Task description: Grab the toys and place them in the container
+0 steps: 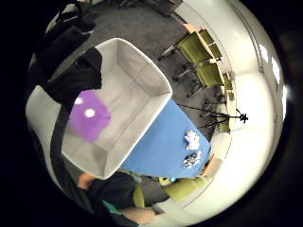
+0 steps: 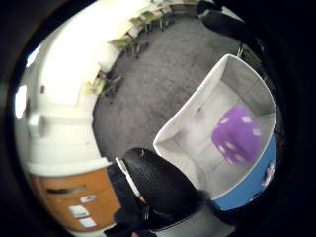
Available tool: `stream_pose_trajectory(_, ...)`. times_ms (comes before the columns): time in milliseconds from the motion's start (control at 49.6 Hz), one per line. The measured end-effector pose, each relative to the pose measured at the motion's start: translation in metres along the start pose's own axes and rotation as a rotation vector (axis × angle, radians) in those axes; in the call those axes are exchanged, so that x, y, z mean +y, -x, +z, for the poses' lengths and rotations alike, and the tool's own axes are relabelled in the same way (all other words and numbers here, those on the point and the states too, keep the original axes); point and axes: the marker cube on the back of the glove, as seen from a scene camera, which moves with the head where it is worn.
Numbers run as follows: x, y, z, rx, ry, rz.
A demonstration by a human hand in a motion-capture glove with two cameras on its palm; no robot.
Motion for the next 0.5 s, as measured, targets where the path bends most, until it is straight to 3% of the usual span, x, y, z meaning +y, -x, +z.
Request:
stream_pose_trajectory(181,0.025,-0.023,-0.009,0.098,-0.028,-0.036)
stream_pose_trajectory(262,0.036,-0.016,-0.012,0.187,-0.039,0.057)
stream_pose_trajectory(343,0.059,-0.075,-0.022,0.279,-0.06,0.16)
stream_pose_trajectory(504,0.11,-0.168,-0.028,0.198,-0.034,0.314)
